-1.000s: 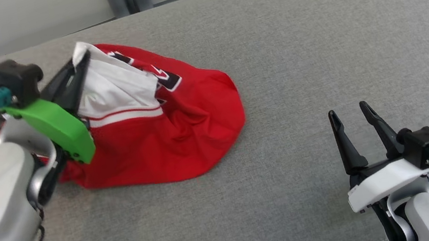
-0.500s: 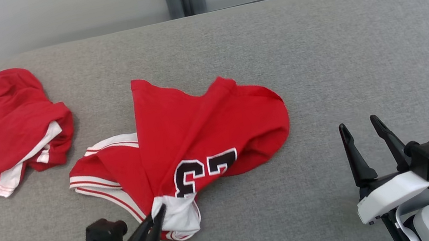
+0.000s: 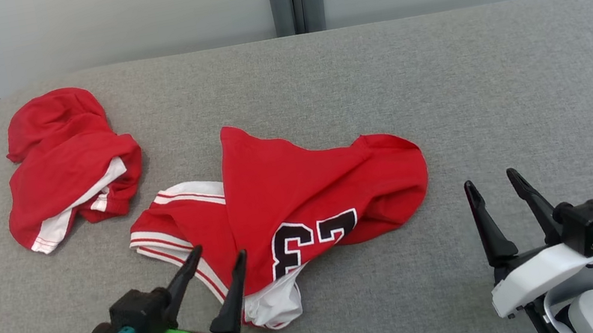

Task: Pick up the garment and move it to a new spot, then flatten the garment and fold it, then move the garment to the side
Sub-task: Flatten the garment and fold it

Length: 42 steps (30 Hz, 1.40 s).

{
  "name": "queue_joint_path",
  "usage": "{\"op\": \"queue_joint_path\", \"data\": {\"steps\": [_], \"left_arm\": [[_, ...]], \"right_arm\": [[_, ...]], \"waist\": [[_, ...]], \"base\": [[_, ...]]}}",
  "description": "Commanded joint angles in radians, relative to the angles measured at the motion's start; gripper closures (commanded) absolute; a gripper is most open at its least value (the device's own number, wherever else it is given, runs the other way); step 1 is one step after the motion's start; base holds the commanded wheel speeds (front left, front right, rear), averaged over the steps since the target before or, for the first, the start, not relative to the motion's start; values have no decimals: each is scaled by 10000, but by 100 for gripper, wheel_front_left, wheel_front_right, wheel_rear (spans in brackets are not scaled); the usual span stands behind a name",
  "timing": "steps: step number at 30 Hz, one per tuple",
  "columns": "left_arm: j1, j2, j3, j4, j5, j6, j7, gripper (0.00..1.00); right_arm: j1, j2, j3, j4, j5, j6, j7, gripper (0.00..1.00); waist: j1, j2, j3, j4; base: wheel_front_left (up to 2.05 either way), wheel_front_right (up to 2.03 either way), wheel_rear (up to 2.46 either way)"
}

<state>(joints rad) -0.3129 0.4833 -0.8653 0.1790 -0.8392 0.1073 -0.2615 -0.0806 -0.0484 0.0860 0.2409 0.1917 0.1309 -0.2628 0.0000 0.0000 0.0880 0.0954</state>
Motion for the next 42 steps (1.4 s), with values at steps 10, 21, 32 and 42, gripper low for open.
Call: {"op": "queue_joint_path", "data": {"steps": [10,21,32,42], "left_arm": [[1882,-807,2124,-2,1414,-457,-41,0],[2472,-1421,2029,836,1811,-1264,-41,0],[1643,-2033,1720,2294,2196,-1800,-41,100],[1936,-1139,2669,897,3351,-1678,-42,100]], "right_arm": [[301,-34,-93,64,33,-3,-30,0],[363,-32,-91,61,-27,-1,-31,0],[431,-34,-104,78,-81,-3,-31,0],[645,-34,-186,75,20,-1,-31,0]], "waist": [[0,0,-252,-331],[0,0,-370,-504],[0,0,-375,-541],[0,0,-619,-160]], "base": [[0,0,0],[0,0,0],[0,0,0],[0,0,0]]}}
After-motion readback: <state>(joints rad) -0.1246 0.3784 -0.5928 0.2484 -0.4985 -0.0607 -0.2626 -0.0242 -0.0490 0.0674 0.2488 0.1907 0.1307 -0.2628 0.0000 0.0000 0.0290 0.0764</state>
